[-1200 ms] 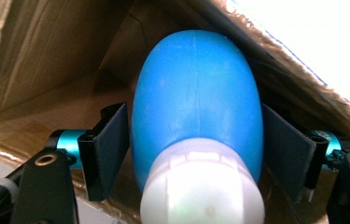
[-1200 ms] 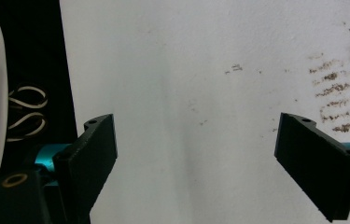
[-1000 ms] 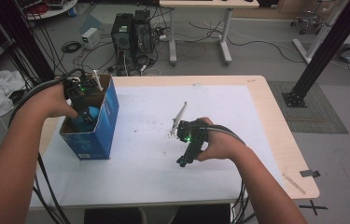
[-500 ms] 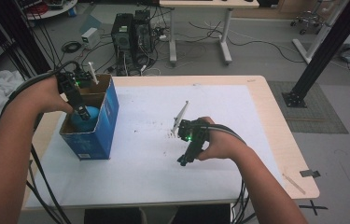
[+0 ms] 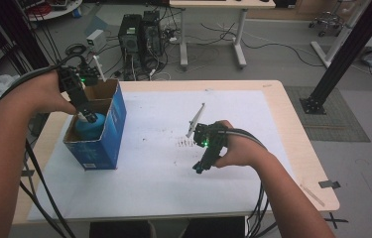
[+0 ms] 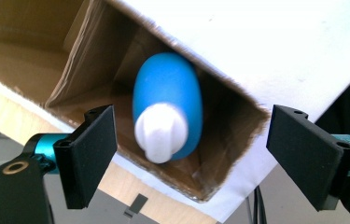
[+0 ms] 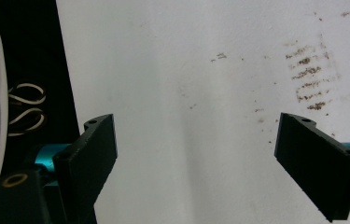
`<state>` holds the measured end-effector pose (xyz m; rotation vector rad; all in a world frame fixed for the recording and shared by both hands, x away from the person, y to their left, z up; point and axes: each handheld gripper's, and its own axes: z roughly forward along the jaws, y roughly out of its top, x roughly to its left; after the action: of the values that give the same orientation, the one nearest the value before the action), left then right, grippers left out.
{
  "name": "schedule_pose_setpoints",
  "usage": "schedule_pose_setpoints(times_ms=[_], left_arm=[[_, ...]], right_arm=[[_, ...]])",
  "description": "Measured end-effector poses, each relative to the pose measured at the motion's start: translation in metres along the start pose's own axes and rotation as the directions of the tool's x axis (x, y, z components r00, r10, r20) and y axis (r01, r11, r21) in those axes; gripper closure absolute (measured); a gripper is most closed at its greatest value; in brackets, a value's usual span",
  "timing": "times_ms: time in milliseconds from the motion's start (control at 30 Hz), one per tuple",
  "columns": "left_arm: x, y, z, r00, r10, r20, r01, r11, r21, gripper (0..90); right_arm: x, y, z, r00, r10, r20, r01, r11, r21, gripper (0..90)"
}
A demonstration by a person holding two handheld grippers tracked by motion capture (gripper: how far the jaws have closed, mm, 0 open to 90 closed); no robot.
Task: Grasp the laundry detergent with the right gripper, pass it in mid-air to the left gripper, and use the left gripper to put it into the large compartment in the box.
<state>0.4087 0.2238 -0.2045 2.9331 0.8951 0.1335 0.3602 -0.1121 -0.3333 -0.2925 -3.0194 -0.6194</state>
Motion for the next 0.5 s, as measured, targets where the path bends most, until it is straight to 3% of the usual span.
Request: schedule_pose_setpoints(times_ms=[233, 433, 500], left_arm=[[-0.014, 0.01, -0.011, 0.9981, 0.062, 0.006, -0.062, 0.9979, -0.018, 14.0], [-0.029, 0.024, -0.012, 0.9915, 0.129, 0.019, -0.129, 0.9917, -0.003, 11.3], [-0.038, 0.033, -0.01, 0.9845, 0.173, 0.027, -0.173, 0.9849, -0.002, 9.9]], right_arm=[[0.001, -0.001, -0.004, 1.0, 0.002, 0.001, -0.002, 1.0, 0.0, 12.3], [0.002, -0.001, -0.009, 1.0, 0.001, 0.007, -0.001, 1.0, 0.009, 12.3], [0.001, 0.0, -0.012, 1.0, 0.0, 0.01, 0.0, 1.0, 0.019, 12.3]])
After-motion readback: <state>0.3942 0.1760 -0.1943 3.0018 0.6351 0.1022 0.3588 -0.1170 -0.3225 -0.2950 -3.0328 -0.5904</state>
